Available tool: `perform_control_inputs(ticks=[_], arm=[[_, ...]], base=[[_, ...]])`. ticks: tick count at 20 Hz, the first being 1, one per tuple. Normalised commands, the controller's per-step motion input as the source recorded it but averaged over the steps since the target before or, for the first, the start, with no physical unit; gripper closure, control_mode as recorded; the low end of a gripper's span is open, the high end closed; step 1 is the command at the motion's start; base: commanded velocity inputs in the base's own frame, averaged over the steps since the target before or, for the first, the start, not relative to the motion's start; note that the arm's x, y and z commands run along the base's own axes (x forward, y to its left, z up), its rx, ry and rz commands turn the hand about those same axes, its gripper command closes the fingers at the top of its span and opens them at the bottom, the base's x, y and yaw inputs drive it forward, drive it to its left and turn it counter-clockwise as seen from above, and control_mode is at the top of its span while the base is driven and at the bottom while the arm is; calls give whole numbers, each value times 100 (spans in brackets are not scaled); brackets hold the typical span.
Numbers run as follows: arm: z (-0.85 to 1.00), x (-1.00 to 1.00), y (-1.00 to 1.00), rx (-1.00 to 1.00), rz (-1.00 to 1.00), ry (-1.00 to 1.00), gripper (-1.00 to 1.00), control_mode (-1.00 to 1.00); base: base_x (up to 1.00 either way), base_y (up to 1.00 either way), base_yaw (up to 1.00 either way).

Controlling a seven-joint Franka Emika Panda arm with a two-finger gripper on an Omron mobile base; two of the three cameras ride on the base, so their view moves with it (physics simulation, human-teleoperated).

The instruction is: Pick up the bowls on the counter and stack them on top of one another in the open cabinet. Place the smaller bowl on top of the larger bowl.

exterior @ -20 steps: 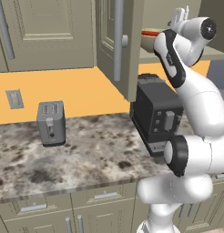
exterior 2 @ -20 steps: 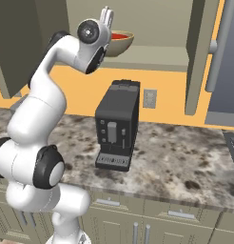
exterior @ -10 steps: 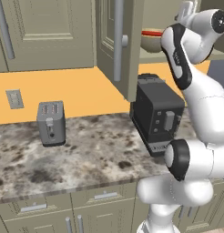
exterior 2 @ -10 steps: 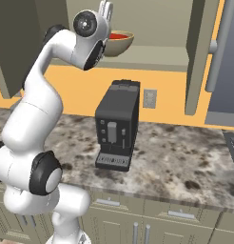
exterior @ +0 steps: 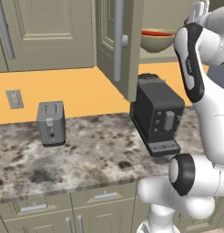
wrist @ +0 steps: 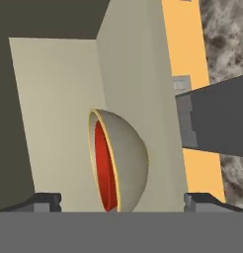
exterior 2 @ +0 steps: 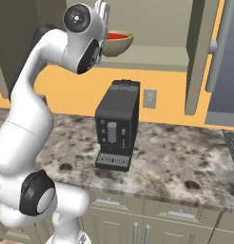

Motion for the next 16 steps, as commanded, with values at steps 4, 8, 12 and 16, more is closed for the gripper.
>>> perform_control_inputs(ticks=[4, 8, 12, 16], arm=[[-29, -64, -1, -5, 0, 11, -100, -100], [-31, -66, 0, -6, 0, 12, -100, -100], [-41, -69, 0, -8, 0, 17, -100, -100], [-30, -69, -2, -5, 0, 13, -100, -100]], base=[[0, 0, 0], [0, 0, 0], [0, 0, 0], [0, 0, 0]])
